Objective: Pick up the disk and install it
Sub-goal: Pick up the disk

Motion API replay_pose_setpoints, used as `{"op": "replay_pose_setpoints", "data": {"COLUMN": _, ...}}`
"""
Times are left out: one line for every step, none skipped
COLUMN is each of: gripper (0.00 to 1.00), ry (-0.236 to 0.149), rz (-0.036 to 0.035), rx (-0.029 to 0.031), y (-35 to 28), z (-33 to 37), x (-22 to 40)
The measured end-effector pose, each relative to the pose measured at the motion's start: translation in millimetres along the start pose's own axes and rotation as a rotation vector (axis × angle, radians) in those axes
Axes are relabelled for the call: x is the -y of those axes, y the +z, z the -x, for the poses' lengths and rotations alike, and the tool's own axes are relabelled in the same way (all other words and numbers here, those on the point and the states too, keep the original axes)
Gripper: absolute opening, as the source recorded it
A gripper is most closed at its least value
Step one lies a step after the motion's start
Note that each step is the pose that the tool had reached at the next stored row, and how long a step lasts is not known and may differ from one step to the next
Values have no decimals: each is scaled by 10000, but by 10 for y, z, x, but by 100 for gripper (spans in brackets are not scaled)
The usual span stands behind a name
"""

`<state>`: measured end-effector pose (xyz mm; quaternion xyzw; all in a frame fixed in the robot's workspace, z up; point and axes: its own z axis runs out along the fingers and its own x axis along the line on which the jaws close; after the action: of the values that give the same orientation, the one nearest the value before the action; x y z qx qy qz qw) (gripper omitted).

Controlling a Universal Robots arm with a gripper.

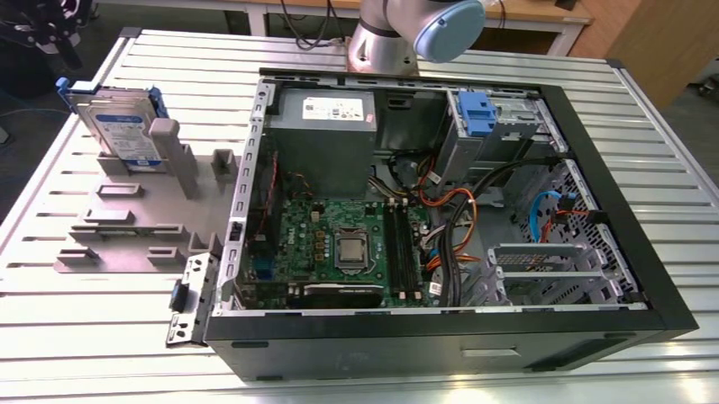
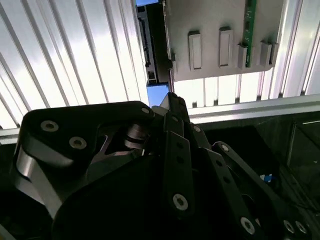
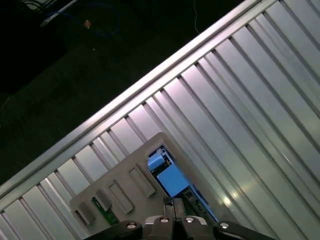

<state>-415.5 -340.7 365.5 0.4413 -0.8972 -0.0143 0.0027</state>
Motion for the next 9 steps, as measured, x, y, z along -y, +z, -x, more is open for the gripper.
{"op": "replay_pose_setpoints", "data": {"gripper": 11, "ry": -102, "rz": -32, "rx": 23, "y": 4, "z": 0, "x": 0}}
{"op": "replay_pose_setpoints", "data": {"gripper": 11, "ry": -199, "rz": -63, "rx": 44, "y": 7, "z": 0, "x": 1}}
{"op": "replay_pose_setpoints", "data": {"gripper": 11, "ry": -320, "rz": -80, "rx": 56, "y": 10, "z": 1, "x": 1}}
{"op": "replay_pose_setpoints", "data": {"gripper": 11, "ry": -495, "rz": -81, "rx": 54, "y": 12, "z": 1, "x": 2}}
{"op": "replay_pose_setpoints", "data": {"gripper": 11, "ry": -675, "rz": -80, "rx": 50, "y": 13, "z": 1, "x": 2}}
{"op": "replay_pose_setpoints", "data": {"gripper": 11, "ry": -871, "rz": -78, "rx": 46, "y": 16, "z": 0, "x": 1}}
{"op": "replay_pose_setpoints", "data": {"gripper": 11, "ry": -1050, "rz": -77, "rx": 41, "y": 18, "z": 0, "x": 1}}
{"op": "replay_pose_setpoints", "data": {"gripper": 11, "ry": -1230, "rz": -74, "rx": 36, "y": 20, "z": 0, "x": 1}}
{"op": "replay_pose_setpoints", "data": {"gripper": 11, "ry": -1409, "rz": -72, "rx": 32, "y": 22, "z": 0, "x": 1}}
